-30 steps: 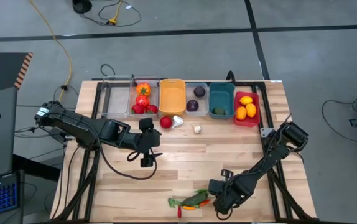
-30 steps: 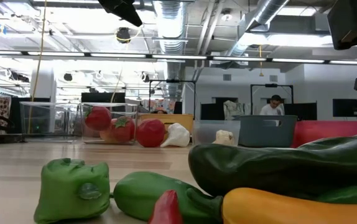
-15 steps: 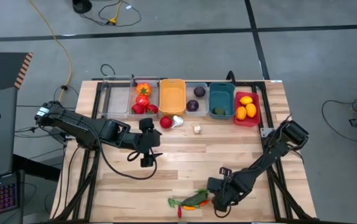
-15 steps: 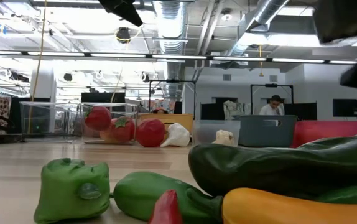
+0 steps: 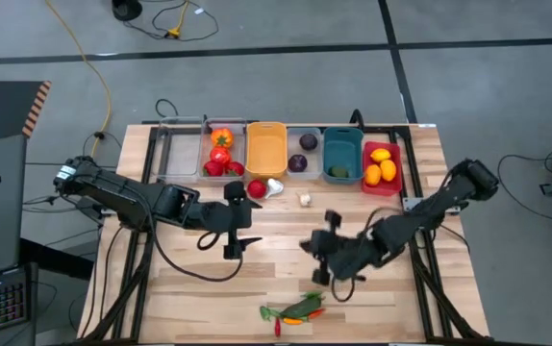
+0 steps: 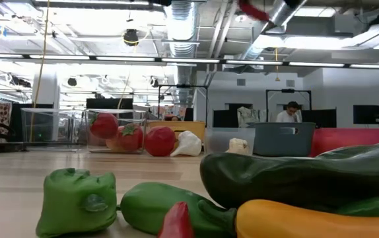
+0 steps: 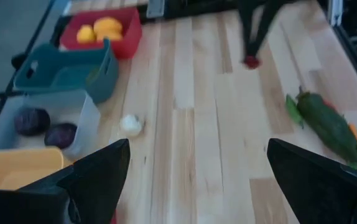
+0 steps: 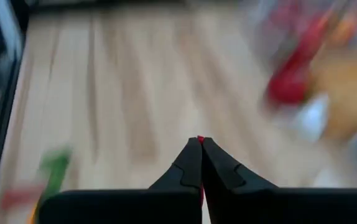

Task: Sort produce into baskets
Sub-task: Put the red chili pepper into the yellow bin

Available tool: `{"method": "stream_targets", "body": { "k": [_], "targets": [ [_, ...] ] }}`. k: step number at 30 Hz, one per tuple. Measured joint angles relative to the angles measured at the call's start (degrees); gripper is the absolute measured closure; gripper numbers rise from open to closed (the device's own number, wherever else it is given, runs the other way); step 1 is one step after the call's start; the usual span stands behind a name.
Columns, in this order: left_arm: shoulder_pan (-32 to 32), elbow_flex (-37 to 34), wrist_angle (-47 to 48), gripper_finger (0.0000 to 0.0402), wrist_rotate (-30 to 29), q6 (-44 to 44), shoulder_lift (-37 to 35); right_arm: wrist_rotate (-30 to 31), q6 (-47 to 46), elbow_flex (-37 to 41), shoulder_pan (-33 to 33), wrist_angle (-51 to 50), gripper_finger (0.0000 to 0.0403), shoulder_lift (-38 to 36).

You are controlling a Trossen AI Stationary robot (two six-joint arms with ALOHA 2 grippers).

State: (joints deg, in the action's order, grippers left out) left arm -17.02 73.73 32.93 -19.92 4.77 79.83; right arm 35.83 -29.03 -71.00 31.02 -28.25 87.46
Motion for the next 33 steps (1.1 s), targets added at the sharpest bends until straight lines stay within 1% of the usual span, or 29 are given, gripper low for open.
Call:
{"method": "stream_targets", "body": {
  "k": [2,4,9,14,17,21,26,30,33],
  "targets": [
    [0.0,0.0,-1.9,0.0034,0.0,-0.9,0.0,3.8,7.0,0.0,-1.1,6.5,0.0375,-1.7],
    [0.0,0.0,-4.1,0.0034,-0.1,-1.7,0.0,5.3,14.6,0.0,-2.0,13.8,0.0375,-2.8],
    [0.0,0.0,-11.1,0.0034,-0.5,-5.4,0.0,4.8,31.8,0.0,-4.0,29.0,0.0372,-3.1],
    [0.0,0.0,-16.5,0.0034,-0.3,-7.4,0.0,4.7,42.1,0.0,-5.4,37.2,0.0373,-2.3],
    [0.0,0.0,-17.9,0.0036,-0.7,-7.8,0.0,4.6,46.1,0.0,-5.7,40.5,0.0373,-2.2],
    [0.0,0.0,-19.1,0.0048,-1.6,-8.7,0.0,4.6,49.2,0.0,-6.0,43.8,0.0371,-2.0],
    [0.5,0.0,-20.5,0.0072,-1.7,-8.7,0.0,4.4,50.5,0.0,-7.0,44.1,0.0373,-2.0],
    [0.7,0.0,-19.1,0.0082,-4.8,-8.6,0.0,4.4,53.5,0.0,-10.1,43.9,0.0373,-2.0],
    [0.7,0.0,-16.7,0.0083,-6.6,-8.9,0.0,4.3,52.5,0.0,-14.2,43.0,0.0372,-2.0]
  ]
}}
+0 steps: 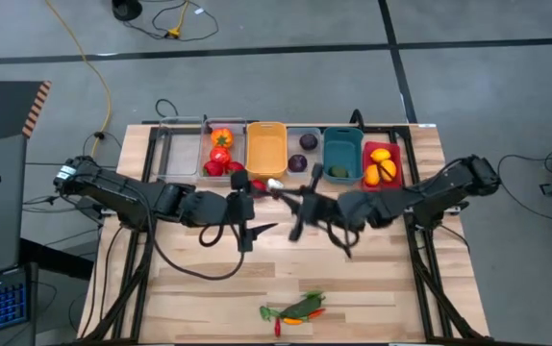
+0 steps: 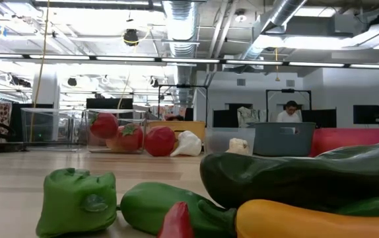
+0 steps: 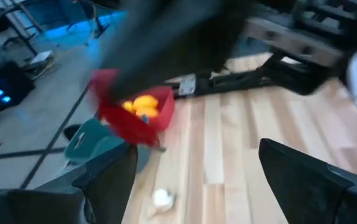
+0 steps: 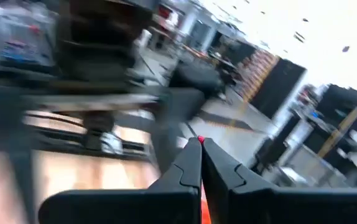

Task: Sort produce into baskets
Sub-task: Put the red chili pepper into the yellow bin

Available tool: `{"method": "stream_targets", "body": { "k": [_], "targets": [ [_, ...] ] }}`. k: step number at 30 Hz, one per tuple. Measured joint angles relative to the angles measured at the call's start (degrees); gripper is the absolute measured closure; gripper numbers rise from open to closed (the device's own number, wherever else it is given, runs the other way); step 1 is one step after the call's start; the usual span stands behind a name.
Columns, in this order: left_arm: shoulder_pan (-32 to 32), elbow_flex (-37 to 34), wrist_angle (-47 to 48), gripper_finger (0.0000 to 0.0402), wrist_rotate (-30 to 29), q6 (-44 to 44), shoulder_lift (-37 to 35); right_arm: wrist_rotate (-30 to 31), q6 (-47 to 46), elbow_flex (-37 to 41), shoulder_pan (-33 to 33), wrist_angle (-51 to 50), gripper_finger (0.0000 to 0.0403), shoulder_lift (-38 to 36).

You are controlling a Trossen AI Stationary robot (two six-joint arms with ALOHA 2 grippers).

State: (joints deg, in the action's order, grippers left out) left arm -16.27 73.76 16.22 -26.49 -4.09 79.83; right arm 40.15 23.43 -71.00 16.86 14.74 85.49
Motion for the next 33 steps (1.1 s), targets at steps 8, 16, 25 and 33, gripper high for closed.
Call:
{"method": "stream_targets", "body": {
  "k": [8,16,25,33],
  "targets": [
    [-0.1,0.0,11.3,0.0083,-0.8,4.7,-0.1,-2.0,-8.3,0.0,-13.8,-8.8,0.0373,0.4],
    [0.0,0.0,17.1,0.0083,2.0,5.6,-0.1,-13.7,-17.5,0.0,-28.0,-9.5,0.0373,9.4],
    [0.0,0.0,21.4,0.0084,8.7,5.9,-0.1,-16.3,-18.0,0.0,-33.6,-4.6,0.0373,18.2],
    [-0.1,0.0,22.4,0.0084,12.8,6.9,-0.1,-17.6,-18.0,0.0,-35.0,-5.1,0.0353,18.7]
  ]
}}
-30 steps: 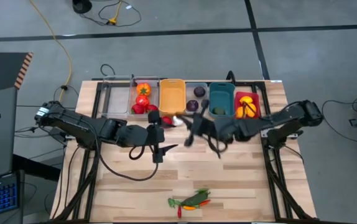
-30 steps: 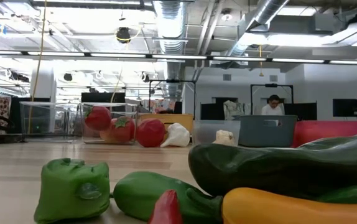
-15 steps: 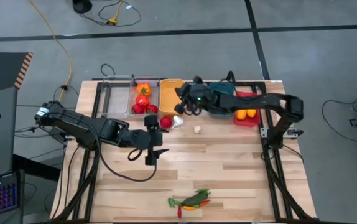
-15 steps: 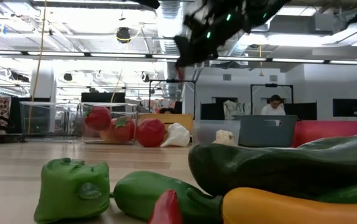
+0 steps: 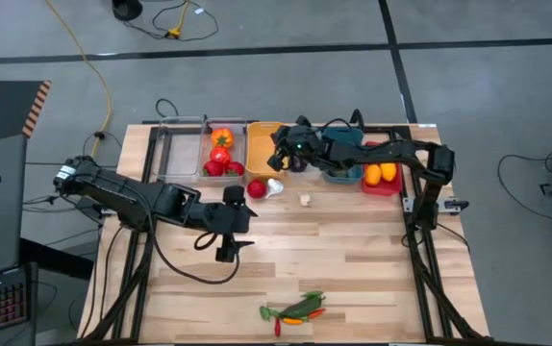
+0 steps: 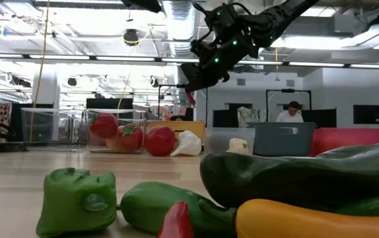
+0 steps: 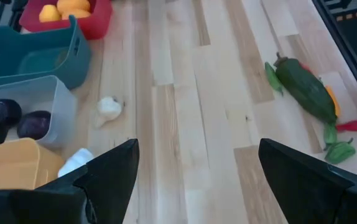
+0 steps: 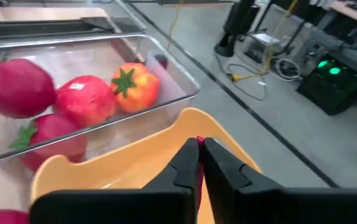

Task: Sort produce into baskets
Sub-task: Put the red chili pepper into the yellow bin, then put the green chili pepper into the yellow bin

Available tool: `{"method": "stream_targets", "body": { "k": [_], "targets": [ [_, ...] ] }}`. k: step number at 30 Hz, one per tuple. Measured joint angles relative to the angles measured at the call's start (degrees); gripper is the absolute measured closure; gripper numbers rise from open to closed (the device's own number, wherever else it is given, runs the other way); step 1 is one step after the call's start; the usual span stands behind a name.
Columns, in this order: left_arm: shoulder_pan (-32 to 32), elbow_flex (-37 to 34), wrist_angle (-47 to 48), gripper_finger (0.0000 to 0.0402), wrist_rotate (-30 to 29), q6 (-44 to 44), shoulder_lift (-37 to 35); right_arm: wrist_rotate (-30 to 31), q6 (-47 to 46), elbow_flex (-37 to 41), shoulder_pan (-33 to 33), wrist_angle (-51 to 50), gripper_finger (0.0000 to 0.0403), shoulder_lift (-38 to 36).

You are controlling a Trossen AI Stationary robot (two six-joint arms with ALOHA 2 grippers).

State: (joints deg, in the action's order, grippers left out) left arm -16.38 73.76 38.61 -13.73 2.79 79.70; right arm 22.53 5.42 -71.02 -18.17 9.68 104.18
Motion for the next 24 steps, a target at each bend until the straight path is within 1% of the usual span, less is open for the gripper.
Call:
{"method": "stream_targets", "body": {
  "k": [3,8,12,15,19,24],
  "targets": [
    [0.0,0.0,0.0,0.0084,0.0,0.0,0.0,-2.1,-1.1,0.0,-0.3,-0.2,0.0321,0.0],
    [0.0,0.0,-0.1,0.0084,0.0,0.1,0.0,-2.4,-3.5,0.0,-0.3,-0.5,0.0264,0.1],
    [-0.5,0.0,-0.1,0.0084,0.0,1.5,0.0,-2.4,-3.5,0.0,0.1,-3.0,0.0237,-2.3],
    [-1.4,0.0,-0.2,0.0084,0.5,3.0,0.0,-2.4,-3.5,0.0,1.5,-7.5,0.0232,-7.6],
    [-3.6,0.0,-2.0,0.0084,1.3,4.6,1.1,-3.1,-4.1,-0.1,5.0,-15.3,0.0236,-16.1],
    [-7.7,0.0,-6.2,0.0084,1.4,5.6,7.0,-3.2,-9.4,-0.1,12.0,-24.3,0.0245,-25.4]
  ]
}}
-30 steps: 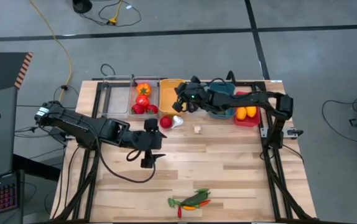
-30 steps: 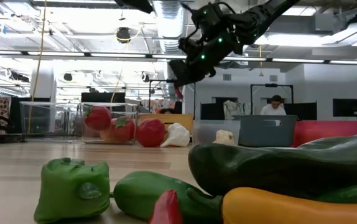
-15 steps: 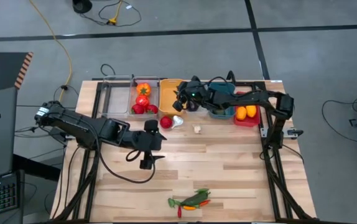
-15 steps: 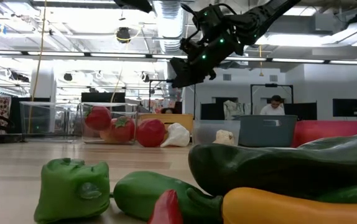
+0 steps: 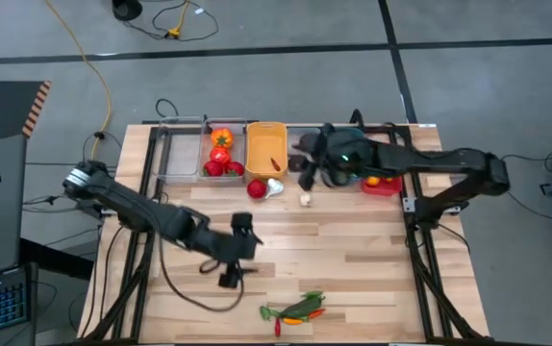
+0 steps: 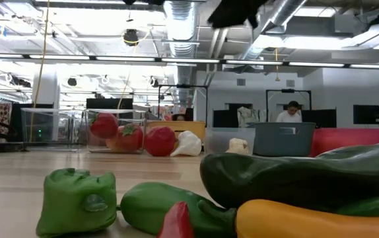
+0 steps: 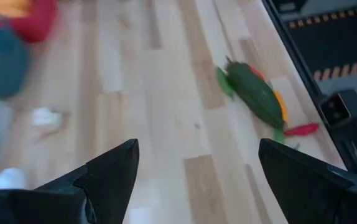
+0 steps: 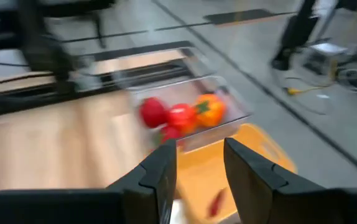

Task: Sort produce into baskets
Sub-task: Put the green chili pepper into the yellow bin

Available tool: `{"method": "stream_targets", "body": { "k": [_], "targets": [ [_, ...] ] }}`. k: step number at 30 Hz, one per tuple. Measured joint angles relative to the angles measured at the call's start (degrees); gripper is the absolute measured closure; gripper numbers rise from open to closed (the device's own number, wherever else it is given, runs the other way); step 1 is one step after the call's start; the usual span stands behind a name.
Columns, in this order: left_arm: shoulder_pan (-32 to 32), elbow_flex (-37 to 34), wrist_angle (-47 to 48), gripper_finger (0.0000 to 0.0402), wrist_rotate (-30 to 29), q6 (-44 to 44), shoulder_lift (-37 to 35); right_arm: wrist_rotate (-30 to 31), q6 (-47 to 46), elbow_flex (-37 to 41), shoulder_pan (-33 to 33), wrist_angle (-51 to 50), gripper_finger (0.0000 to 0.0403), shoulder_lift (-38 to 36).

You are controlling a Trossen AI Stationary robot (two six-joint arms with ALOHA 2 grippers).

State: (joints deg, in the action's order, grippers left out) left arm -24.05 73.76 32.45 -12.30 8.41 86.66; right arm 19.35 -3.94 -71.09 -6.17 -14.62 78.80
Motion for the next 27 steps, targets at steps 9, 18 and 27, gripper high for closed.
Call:
{"method": "stream_targets", "body": {
  "k": [9,18,27],
  "targets": [
    [-6.5,0.0,-8.6,0.0083,2.2,-0.5,12.9,0.0,-6.4,0.0,16.5,-10.7,0.0247,-7.1],
    [-9.9,0.0,-14.8,0.0083,3.1,1.0,20.0,0.0,-13.1,0.0,30.0,-12.6,0.0247,-5.0],
    [-11.0,0.0,-20.5,0.0083,4.9,2.2,27.1,0.1,-20.1,0.0,37.7,-12.8,0.0247,0.0]
  ]
}}
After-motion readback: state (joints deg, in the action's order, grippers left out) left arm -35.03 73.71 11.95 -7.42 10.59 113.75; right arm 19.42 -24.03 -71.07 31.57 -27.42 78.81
